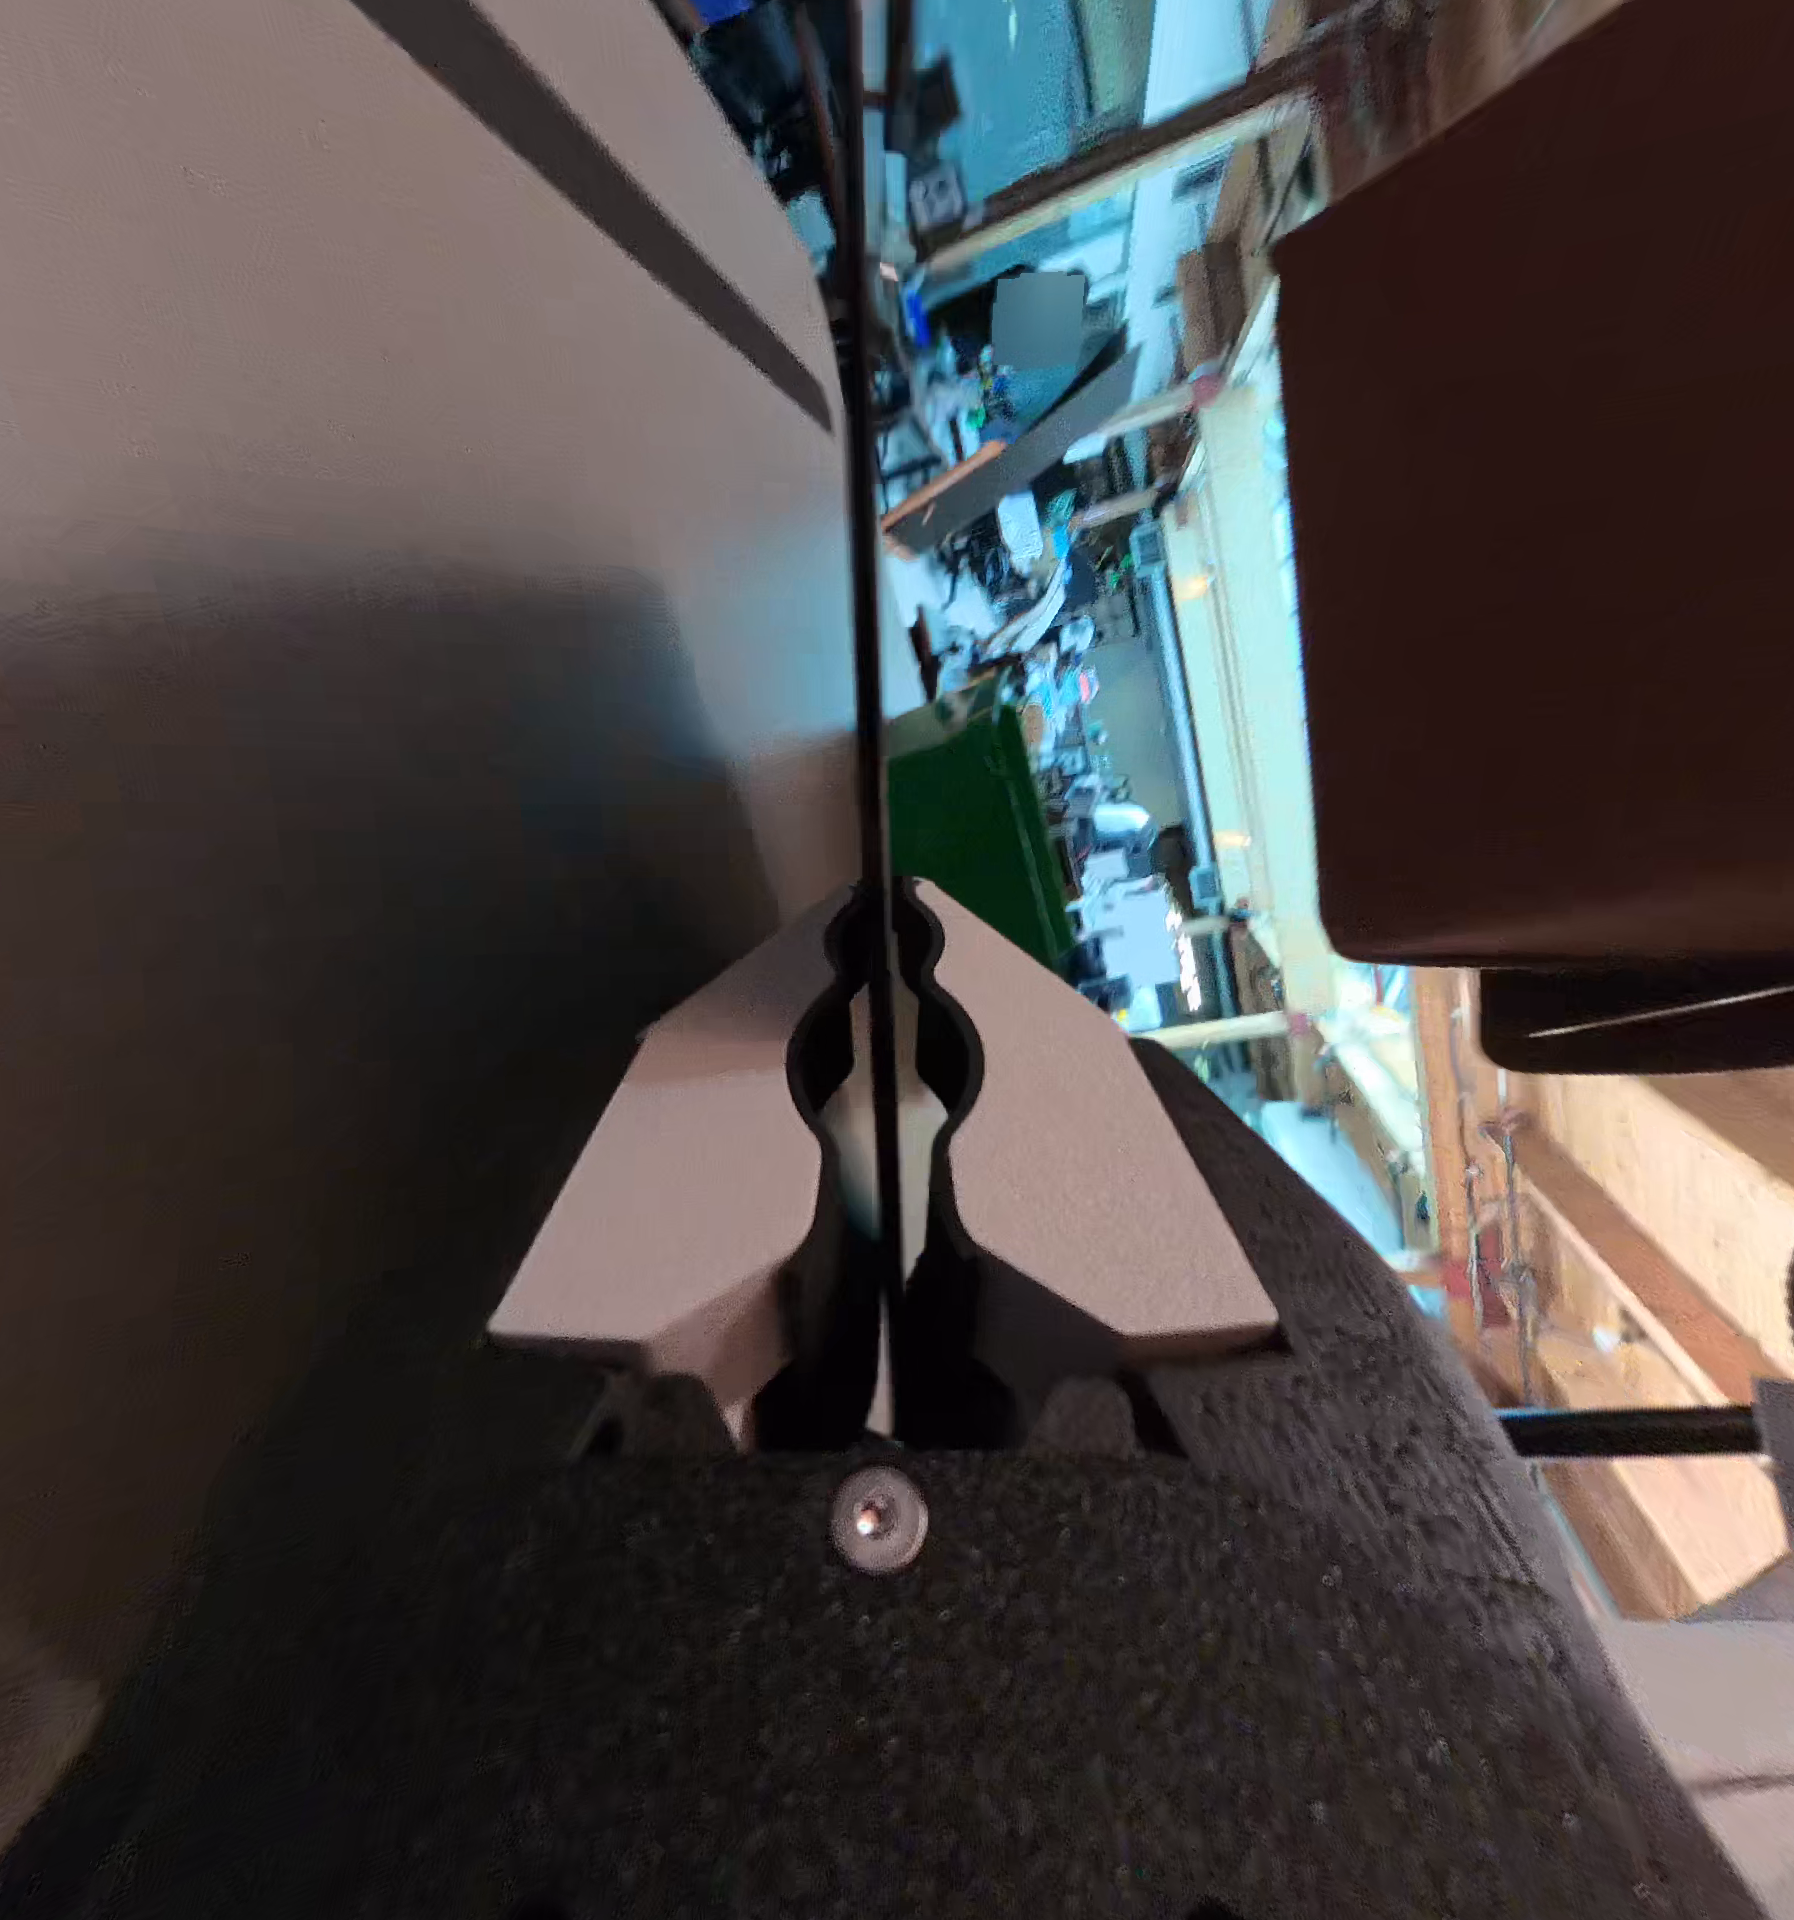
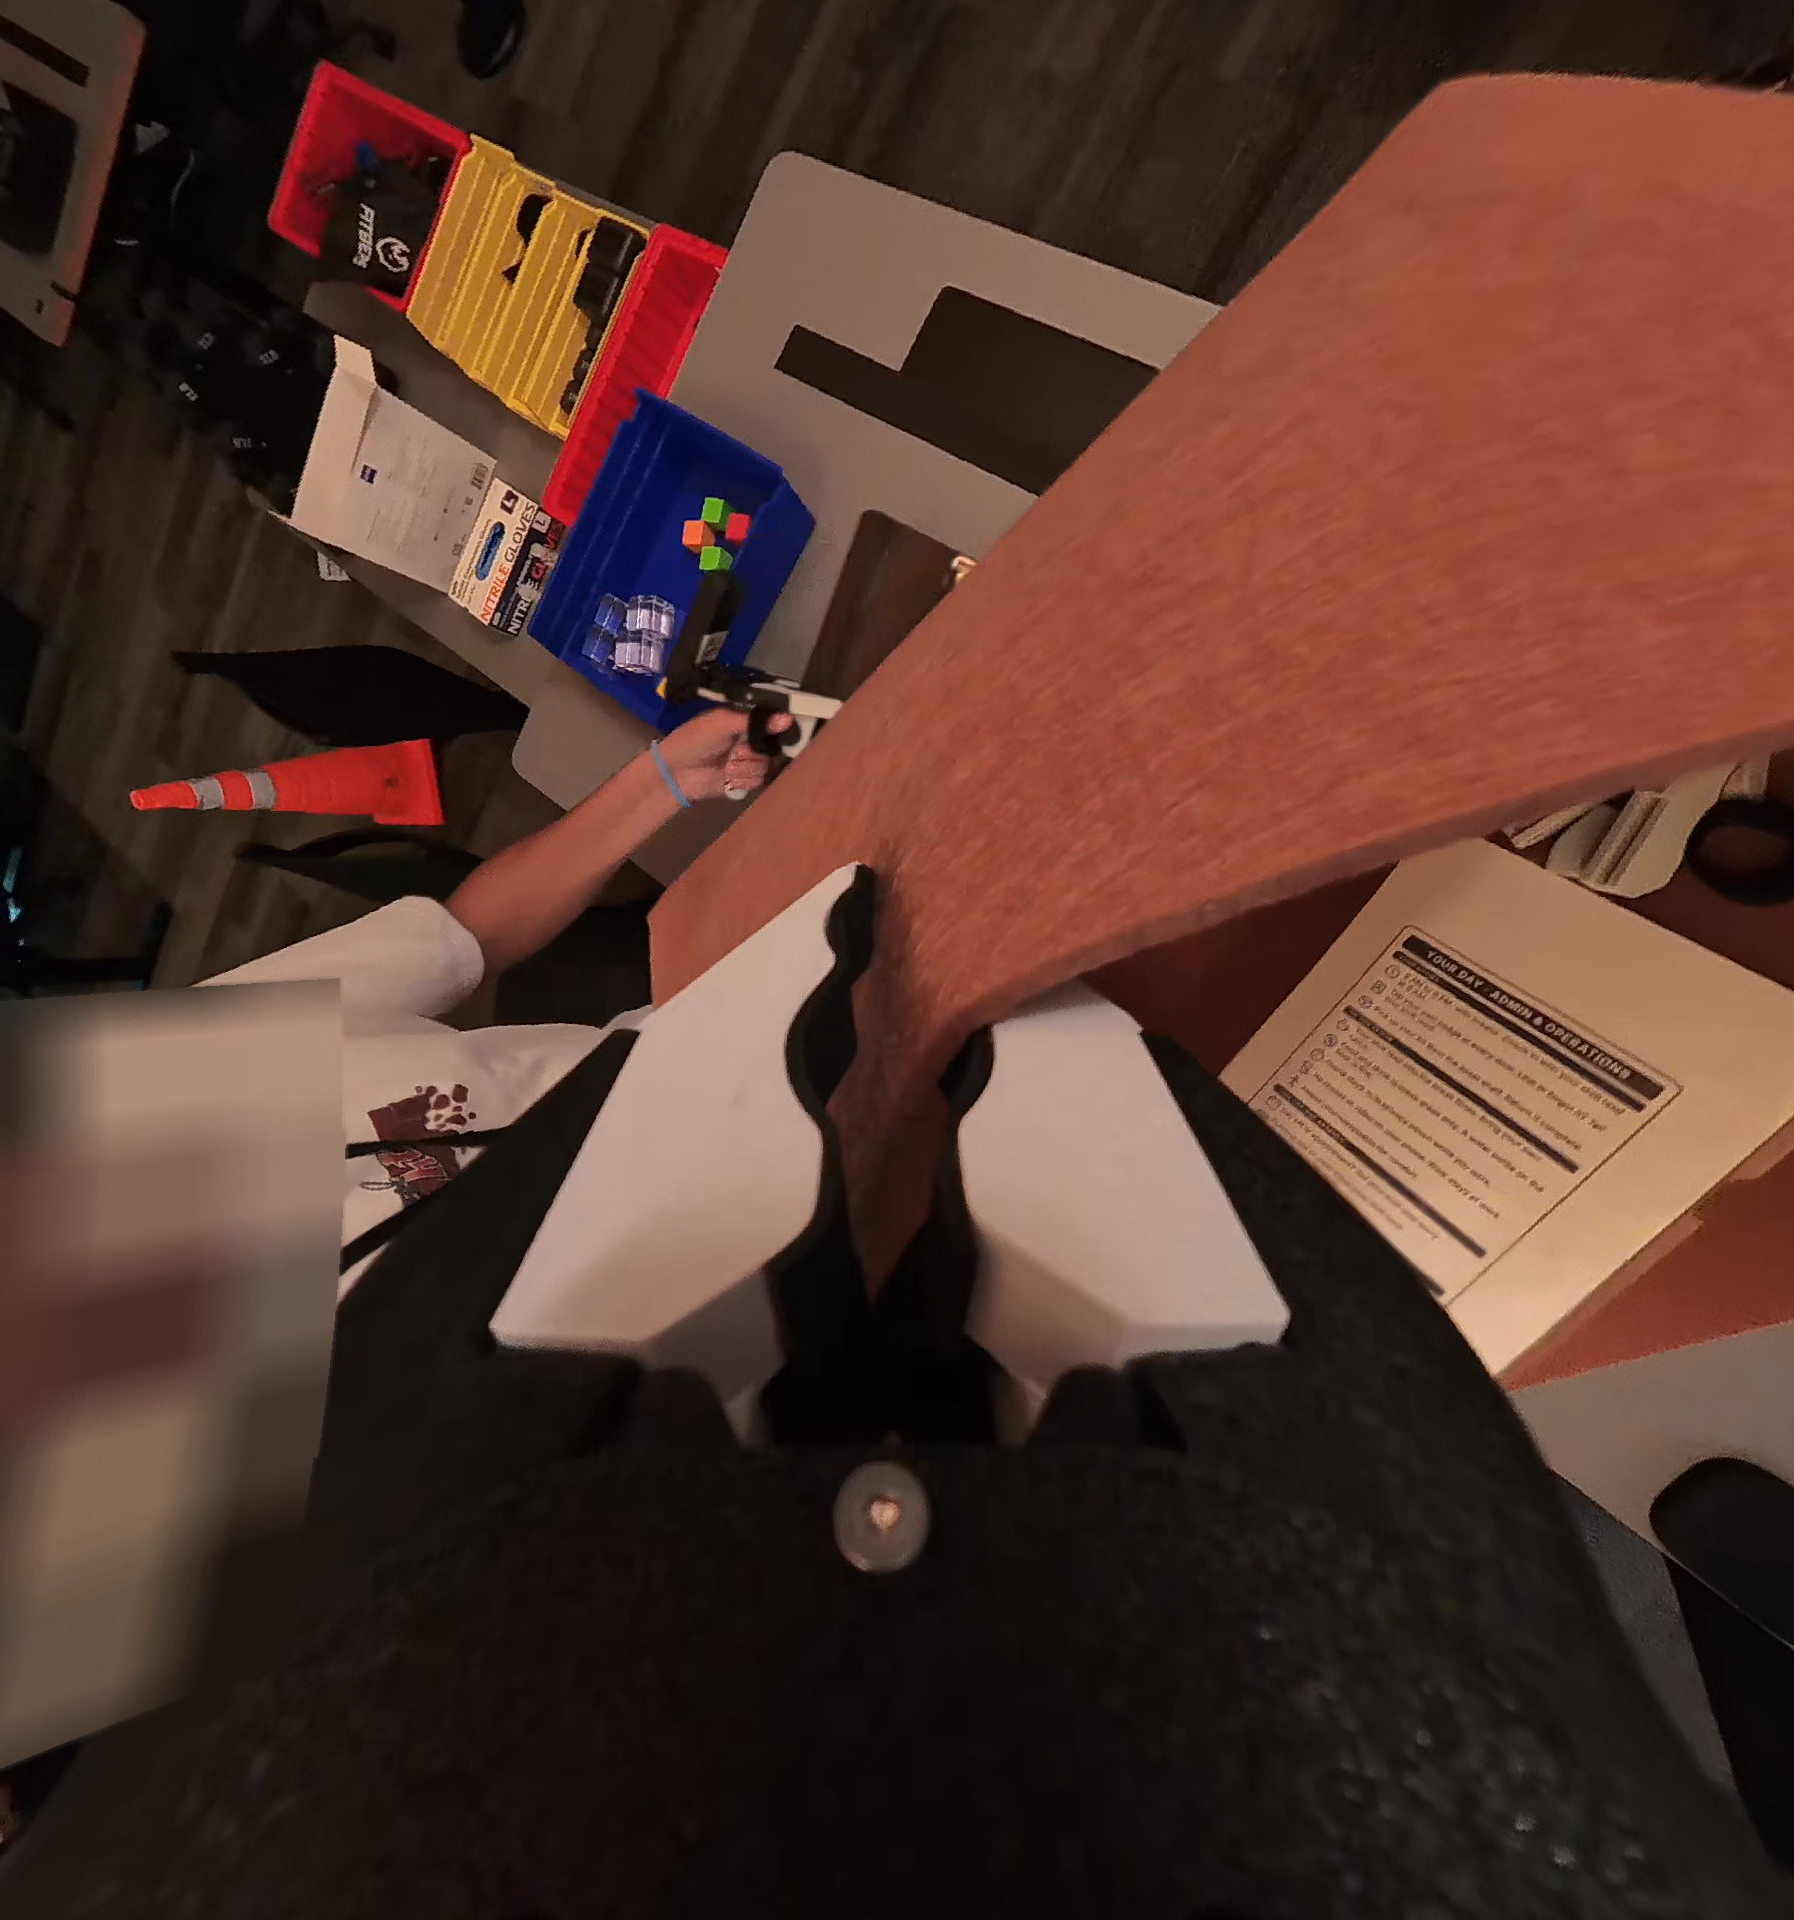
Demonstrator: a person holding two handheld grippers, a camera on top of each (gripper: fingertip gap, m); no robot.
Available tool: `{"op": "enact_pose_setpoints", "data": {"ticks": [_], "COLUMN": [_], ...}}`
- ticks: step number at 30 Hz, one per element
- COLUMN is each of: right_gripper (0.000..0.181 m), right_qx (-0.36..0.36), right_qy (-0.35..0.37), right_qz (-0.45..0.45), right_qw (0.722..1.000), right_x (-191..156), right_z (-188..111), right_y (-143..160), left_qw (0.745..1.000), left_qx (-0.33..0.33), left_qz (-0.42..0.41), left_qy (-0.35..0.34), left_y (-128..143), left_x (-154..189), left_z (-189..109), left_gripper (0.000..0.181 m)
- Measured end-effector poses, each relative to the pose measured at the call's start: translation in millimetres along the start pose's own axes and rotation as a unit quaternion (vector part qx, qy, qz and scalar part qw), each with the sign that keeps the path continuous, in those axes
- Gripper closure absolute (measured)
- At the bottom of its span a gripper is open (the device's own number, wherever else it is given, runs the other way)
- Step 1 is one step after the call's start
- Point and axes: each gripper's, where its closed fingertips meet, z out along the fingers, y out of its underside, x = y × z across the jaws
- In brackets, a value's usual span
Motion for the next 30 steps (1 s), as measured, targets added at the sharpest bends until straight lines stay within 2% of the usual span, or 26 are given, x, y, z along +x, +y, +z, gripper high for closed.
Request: {"op": "enact_pose_setpoints", "data": {"ticks": [4, 8, 11, 14, 17, 21, 23, 26, 30], "right_gripper": [0.176, 0.175, 0.175, 0.175, 0.175, 0.176, 0.176, 0.177, 0.176], "right_qx": [-0.002, -0.011, -0.019, -0.027, -0.036, -0.06, -0.073, -0.104, -0.18], "right_qy": [-0.005, -0.027, -0.04, -0.044, -0.04, -0.008, 0.01, 0.05, 0.073], "right_qz": [0.011, 0.021, 0.022, 0.015, 0.005, -0.025, -0.049, -0.13, -0.272], "right_qw": [1.0, 0.999, 0.999, 0.999, 0.999, 0.998, 0.996, 0.985, 0.943], "right_x": [3.5, 6.5, 5.6, 2.3, -0.4, 5.4, 10.7, 24.1, 43.9], "right_z": [3.6, 9.5, 16.2, 23.4, 31.3, 39.7, 43.7, 52.2, 69.2], "right_y": [6.8, 16.7, 20.6, 19.4, 16.3, 10.7, 1.7, -15.7, -34.8], "left_qw": [0.993, 0.985, 0.963, 0.934, 0.926, 0.883, 0.888, 0.908, 0.925], "left_qx": [-0.043, -0.048, -0.08, -0.111, -0.113, -0.095, -0.069, -0.05, -0.053], "left_qz": [0.035, 0.082, 0.134, 0.185, 0.186, 0.238, 0.25, 0.263, 0.274], "left_qy": [-0.1, -0.142, -0.22, -0.286, -0.309, -0.394, -0.38, -0.324, -0.259], "left_y": [-4.2, -9.0, -5.0, -1.4, -2.3, -23.3, -34.1, -42.6, -43.3], "left_x": [-44.3, -53.4, -66.9, -81.1, -87.6, -94.3, -74.7, -34.3, 10.3], "left_z": [14.9, 15.4, 13.4, 9.1, 4.3, -24.1, -26.1, -9.0, 28.2], "left_gripper": [0.173, 0.164, 0.14, 0.125, 0.119, 0.116, 0.117, 0.116, 0.117]}}
